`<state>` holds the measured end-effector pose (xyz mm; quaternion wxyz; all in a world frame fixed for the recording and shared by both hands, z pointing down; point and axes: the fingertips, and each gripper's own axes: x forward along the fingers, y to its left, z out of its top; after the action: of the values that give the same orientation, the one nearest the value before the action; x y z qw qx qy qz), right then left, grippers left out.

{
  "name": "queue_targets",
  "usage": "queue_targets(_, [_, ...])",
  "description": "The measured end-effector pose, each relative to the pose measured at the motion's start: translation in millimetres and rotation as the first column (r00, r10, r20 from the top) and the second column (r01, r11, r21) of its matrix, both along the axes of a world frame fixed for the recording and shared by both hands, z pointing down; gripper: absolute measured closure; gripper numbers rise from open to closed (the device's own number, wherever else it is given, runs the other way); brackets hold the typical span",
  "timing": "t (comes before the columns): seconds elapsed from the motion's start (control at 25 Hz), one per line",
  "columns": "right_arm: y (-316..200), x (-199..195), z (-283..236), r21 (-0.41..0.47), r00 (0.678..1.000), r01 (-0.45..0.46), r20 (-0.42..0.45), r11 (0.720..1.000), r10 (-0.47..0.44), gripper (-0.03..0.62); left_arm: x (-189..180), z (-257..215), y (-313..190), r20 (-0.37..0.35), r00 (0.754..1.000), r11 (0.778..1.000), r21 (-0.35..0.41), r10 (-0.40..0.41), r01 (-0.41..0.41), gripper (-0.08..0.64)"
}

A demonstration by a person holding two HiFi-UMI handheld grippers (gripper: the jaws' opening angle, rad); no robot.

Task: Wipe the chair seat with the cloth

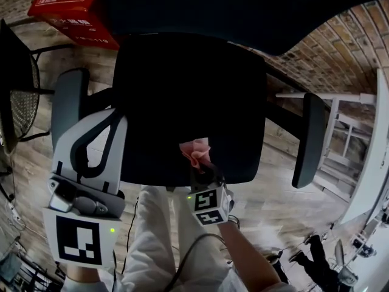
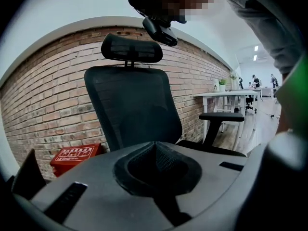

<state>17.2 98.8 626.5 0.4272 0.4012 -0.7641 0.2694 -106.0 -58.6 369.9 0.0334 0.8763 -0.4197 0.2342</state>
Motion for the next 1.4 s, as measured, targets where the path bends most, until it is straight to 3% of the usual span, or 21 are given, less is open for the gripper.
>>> queue_targets(0.12, [-1,-38,-3,0.007,0.996,0.080,0.034,0.997,-0.081,0.532,-14,0,-1,0.004,1.000,1.000,0.004,-0.016,0.016,0.541])
queue_targets(0.48, [-6,-127,-13,0.018,0.973,0.188,0.133,0.982,-0.189,0.532,-52,-9,-3,0.010,0.997,0.997,0.022,-0.076,0.075,0.541])
queue_targets(0.76, [0,-186,-23,0.067,0.916,0.359,0.167,0.931,-0.365,0.532,-75,-15,-4,0.014,0.994,0.993,0.034,-0.112,0.111,0.541])
queue_targets(0.92, [8,-195,-21,0.061,0.892,0.417,0.167,0.907,-0.421,0.532,-80,-15,-5,0.017,0.993,0.993,0.033,-0.115,0.114,0.541])
queue_targets(1.16, [24,-192,-18,0.033,0.878,0.448,0.172,0.893,-0.447,0.532,-70,-12,-3,0.017,0.995,0.995,0.024,-0.097,0.096,0.541])
queue_targets(1.4, [48,-163,-9,-0.022,0.887,0.441,0.165,0.897,-0.431,0.532,-47,-10,-4,0.014,0.999,0.998,0.031,-0.050,0.050,0.541])
